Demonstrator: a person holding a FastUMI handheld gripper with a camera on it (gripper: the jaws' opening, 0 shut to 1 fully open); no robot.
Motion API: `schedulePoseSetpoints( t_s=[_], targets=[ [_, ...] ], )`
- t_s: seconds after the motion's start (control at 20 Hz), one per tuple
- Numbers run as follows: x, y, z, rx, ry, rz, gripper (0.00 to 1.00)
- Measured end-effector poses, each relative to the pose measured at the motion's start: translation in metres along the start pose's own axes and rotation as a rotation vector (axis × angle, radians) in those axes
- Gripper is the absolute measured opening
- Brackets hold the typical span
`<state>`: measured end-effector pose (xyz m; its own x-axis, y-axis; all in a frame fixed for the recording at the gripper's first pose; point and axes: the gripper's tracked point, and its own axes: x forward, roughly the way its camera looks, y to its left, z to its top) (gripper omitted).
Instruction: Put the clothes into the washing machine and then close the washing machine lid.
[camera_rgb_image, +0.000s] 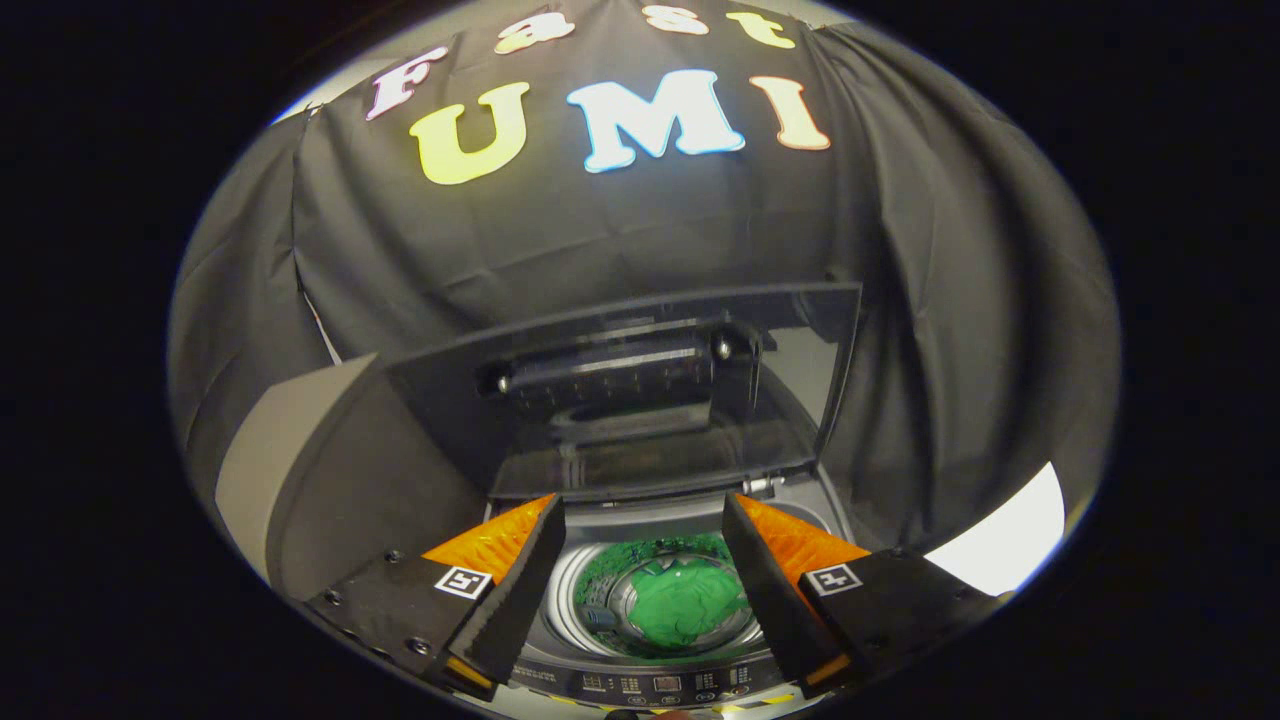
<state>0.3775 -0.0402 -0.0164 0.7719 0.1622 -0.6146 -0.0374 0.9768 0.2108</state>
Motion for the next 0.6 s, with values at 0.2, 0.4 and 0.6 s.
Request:
schedulePoseSetpoints(
  t_s=[0.2, 0.4, 0.6],
  targets=[
    [-0.017, 0.003, 0.053, 0.008, -0.099, -0.002, 0.98],
    [-0.025, 0.01, 0.1, -0.024, -0.167, 0.001, 0.98],
    [-0.017, 0.018, 0.126, -0.05, -0.177, 0.006, 0.98]
  ],
)
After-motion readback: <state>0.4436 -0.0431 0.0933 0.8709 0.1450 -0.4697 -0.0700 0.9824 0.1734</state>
